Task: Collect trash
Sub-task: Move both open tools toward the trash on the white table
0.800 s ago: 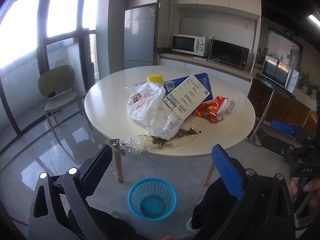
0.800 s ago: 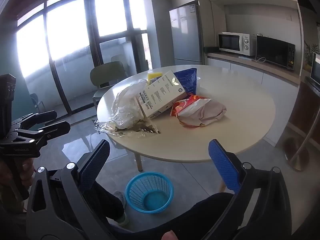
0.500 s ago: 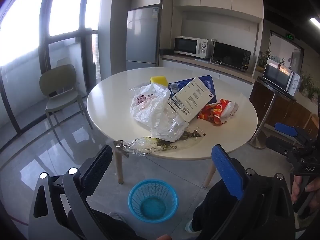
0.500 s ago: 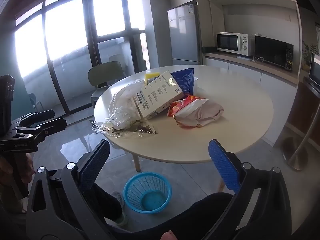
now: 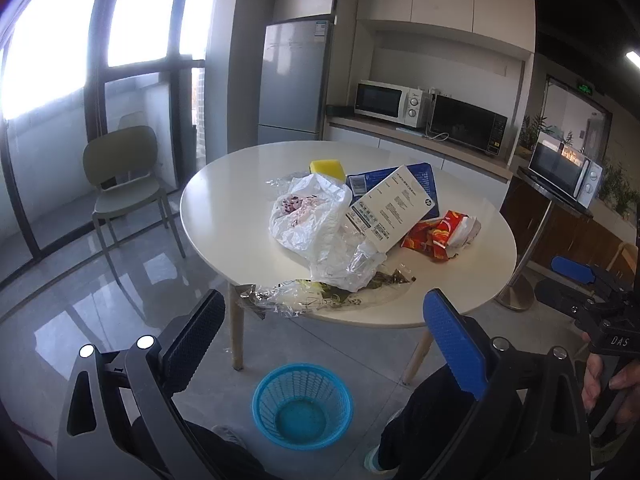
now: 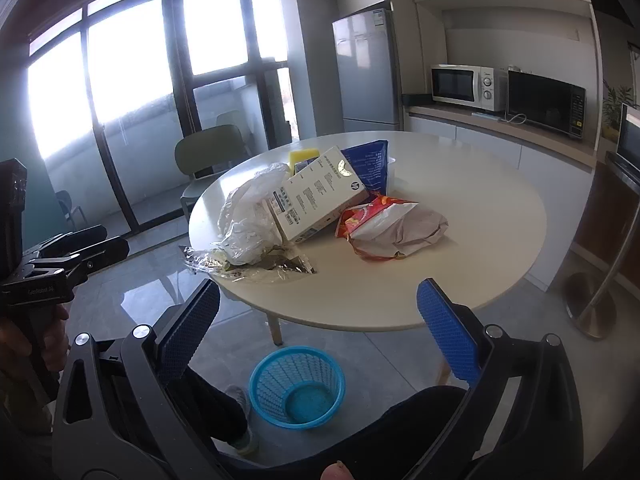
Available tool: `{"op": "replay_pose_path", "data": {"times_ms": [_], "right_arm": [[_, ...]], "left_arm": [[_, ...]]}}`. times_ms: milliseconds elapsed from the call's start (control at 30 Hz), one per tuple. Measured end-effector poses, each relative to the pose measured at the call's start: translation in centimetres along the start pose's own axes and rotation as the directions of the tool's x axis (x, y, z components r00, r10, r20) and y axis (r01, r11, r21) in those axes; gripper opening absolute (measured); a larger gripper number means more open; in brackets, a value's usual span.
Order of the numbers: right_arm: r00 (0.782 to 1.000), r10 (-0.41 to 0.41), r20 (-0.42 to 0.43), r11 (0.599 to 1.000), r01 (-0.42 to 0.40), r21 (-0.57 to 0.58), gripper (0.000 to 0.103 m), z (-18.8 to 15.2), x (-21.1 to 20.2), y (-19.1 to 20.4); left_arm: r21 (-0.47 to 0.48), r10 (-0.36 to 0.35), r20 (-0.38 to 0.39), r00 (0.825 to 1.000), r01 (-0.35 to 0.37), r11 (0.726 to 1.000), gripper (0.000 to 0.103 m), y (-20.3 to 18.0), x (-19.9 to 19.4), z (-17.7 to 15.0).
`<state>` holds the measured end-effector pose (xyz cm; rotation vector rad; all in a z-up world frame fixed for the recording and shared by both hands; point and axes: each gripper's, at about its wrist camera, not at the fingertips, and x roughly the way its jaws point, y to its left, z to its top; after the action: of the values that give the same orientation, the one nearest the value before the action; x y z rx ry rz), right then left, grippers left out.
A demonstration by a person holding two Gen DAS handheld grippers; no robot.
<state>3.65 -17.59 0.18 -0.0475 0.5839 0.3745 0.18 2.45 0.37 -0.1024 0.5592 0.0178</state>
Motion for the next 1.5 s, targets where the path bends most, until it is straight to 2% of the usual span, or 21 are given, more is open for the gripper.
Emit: {"op": "replay_pose_path", "data": {"times_ms": [433, 1033, 1500], "right_arm": [[1.000, 0.002, -0.008, 1.000, -0.002, 0.013, 0.094, 0.3, 0.0, 1.2], [0.999, -0.025, -0.020, 0.999, 0.026, 0.026, 0.094, 0.8, 0.3, 0.9], [0.999, -0.007, -0.041, 0.999, 0.009, 0.049, 0.094, 1.6, 1.8, 1.2]], "left_arm": [[-0.026, 0.012, 0.004, 1.000, -0.012, 1.000, 0.097, 1.2, 0.2, 0.0], [-0.025, 0.017, 0.007, 1.000, -0.017, 1.000, 0.097, 1.7, 0.4, 0.0], [-0.017, 0.030, 0.012, 0.999, -0.030, 0.999, 0.097, 2.3, 2.6, 0.9]]}}
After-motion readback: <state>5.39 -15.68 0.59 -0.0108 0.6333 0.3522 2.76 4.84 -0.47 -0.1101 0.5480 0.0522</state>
